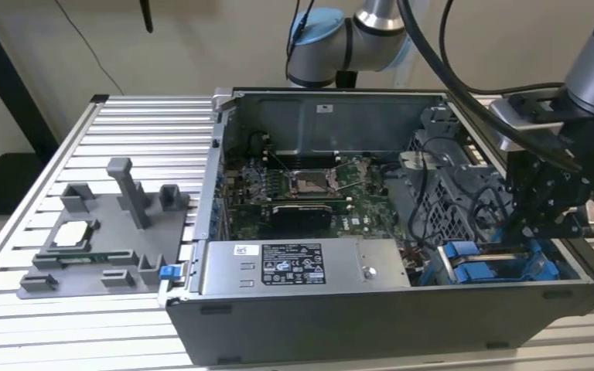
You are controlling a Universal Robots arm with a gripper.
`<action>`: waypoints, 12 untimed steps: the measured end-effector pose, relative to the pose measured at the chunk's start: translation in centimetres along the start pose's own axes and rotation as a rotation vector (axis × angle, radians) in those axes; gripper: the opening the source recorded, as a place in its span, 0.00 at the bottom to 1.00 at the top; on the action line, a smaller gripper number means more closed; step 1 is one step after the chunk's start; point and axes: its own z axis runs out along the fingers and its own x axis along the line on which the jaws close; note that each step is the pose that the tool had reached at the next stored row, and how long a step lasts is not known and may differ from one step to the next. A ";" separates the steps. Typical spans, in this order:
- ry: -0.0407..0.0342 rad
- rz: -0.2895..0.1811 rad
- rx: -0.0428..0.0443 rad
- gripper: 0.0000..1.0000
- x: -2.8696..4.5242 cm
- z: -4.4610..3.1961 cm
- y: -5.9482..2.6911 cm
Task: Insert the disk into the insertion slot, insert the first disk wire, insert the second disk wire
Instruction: 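Insert the first disk wire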
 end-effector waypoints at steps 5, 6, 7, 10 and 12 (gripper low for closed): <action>0.0000 0.000 0.0000 0.00 0.00 0.14 -0.09; 0.0000 0.000 0.0000 0.00 0.00 0.16 -0.09; 0.0000 0.000 0.0000 0.00 0.01 0.18 -0.09; -0.0001 0.000 0.0000 0.00 0.00 0.25 -0.08; 0.0000 0.000 0.0000 0.00 0.01 0.29 -0.08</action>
